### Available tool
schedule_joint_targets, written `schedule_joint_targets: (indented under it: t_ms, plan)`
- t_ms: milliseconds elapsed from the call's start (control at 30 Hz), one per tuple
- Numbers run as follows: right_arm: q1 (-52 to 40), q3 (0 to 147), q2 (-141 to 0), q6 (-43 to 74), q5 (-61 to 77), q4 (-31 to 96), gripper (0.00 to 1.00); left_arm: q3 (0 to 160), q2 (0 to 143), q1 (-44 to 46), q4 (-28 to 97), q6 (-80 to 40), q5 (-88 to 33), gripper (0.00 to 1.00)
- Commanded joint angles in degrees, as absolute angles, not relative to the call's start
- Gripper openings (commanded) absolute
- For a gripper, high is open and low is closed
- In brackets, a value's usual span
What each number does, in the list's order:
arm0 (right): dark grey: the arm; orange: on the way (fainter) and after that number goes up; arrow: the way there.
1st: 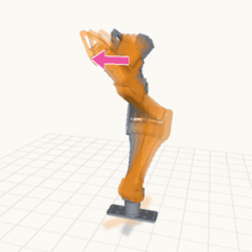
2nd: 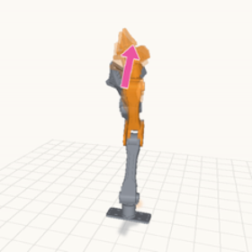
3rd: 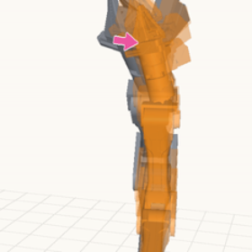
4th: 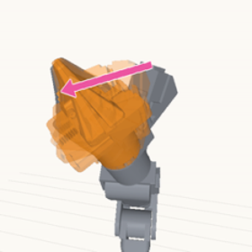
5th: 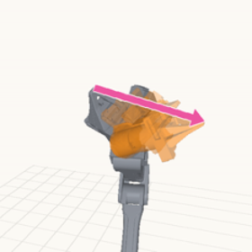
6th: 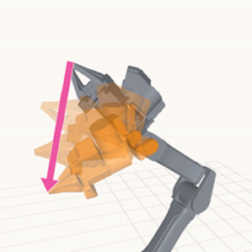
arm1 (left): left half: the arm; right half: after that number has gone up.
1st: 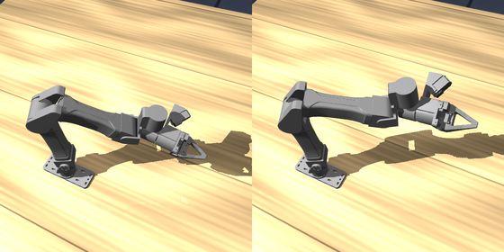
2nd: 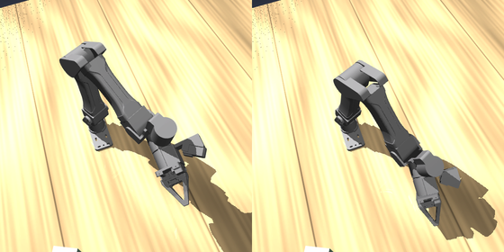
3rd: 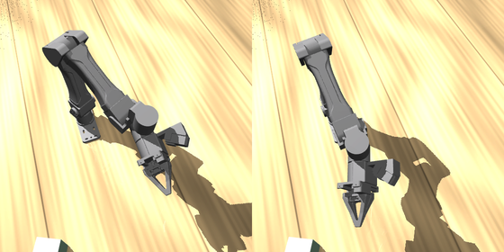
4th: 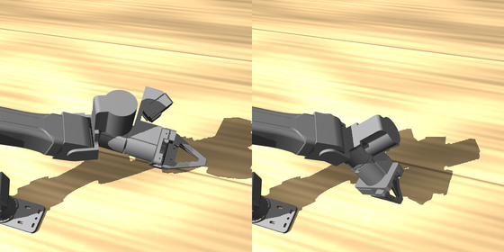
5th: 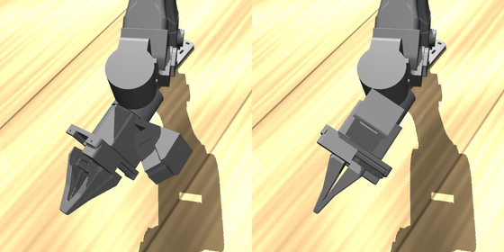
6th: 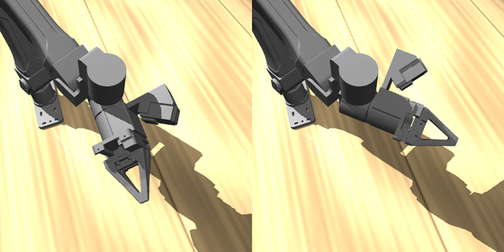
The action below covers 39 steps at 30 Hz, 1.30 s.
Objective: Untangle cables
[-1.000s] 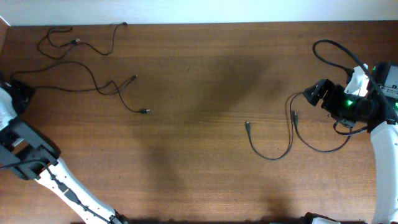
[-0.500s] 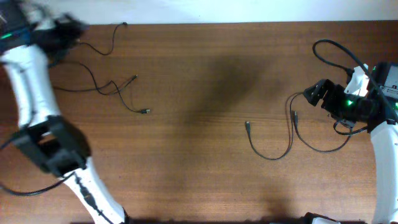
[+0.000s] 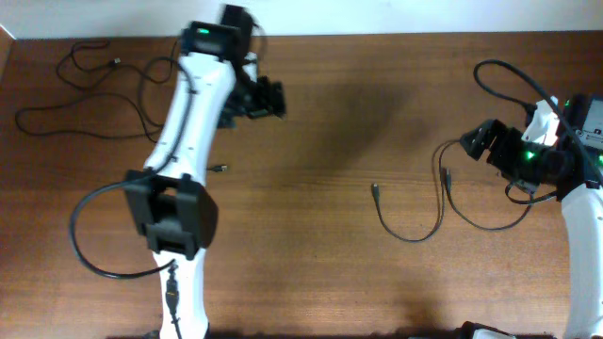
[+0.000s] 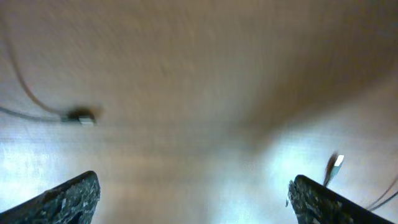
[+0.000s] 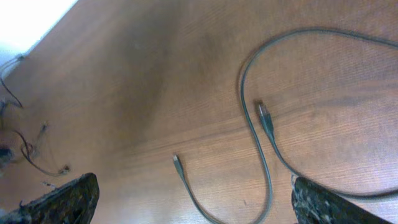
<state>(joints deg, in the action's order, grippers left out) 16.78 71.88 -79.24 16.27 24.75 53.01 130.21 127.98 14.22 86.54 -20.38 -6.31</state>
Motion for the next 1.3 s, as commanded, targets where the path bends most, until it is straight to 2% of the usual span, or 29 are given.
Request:
schedule_joint_targets:
  t_ms: [0,67,200,333,533,567,600,633,700,800,1000,1100,1133,1267]
  plan:
    - [16.5,72.2,-79.2,20.4,26.2,53.6,0.98,130.2,127.9,18.5,91.5,-19.5,-1.0,0.99]
    - [16.5,72.2,-79.2,20.4,26.4,59.7,0.98,130.2,127.9,19.4,94.1,-19.7,-0.8,0.99]
    - [16.4,72.2,-79.2,19.8,25.4,61.9,0.98,130.2,126.5,19.0,96.7,-20.1,-0.8,0.99]
    - [16.4,71.9,-79.3,19.1,10.0,62.7,0.98,130.2,121.6,18.9,96.7,-18.7,-0.2,0.99]
    - [16.4,71.0,-83.5,19.1,8.8,60.9,0.98,130.0,111.1,16.4,96.7,-18.3,0.0,0.99]
    - [16.4,71.0,-85.1,18.5,11.7,60.3,0.85,129.7,109.5,16.3,96.7,-18.3,0.1,0.99]
    - [16.4,71.1,-86.3,16.9,15.2,59.6,0.80,129.3,107.6,16.3,96.7,-18.3,0.7,0.99]
    - [16.4,71.3,-87.7,15.4,18.6,58.8,0.80,129.1,106.1,16.3,96.7,-18.3,1.8,0.99]
    - [16.4,72.5,-90.5,15.3,20.4,58.3,0.82,129.0,103.8,16.3,96.7,-18.3,5.1,0.99]
    - [16.4,78.3,-97.6,16.6,19.2,60.7,0.93,129.0,101.5,16.3,96.7,-18.3,8.9,0.99]
    - [12.4,84.8,-108.5,17.0,18.8,60.7,0.92,127.4,101.4,16.3,96.7,-18.4,8.9,0.99]
    - [10.7,84.8,-110.1,23.4,15.8,55.4,0.57,125.5,101.4,16.3,96.7,-18.4,8.9,0.99]
    - [10.1,84.8,-110.4,28.4,13.7,53.2,0.52,124.6,101.4,16.3,96.7,-18.4,8.9,0.99]
    - [9.0,84.8,-110.4,33.3,12.1,47.7,0.53,121.2,101.4,16.3,95.6,-18.8,8.8,0.99]
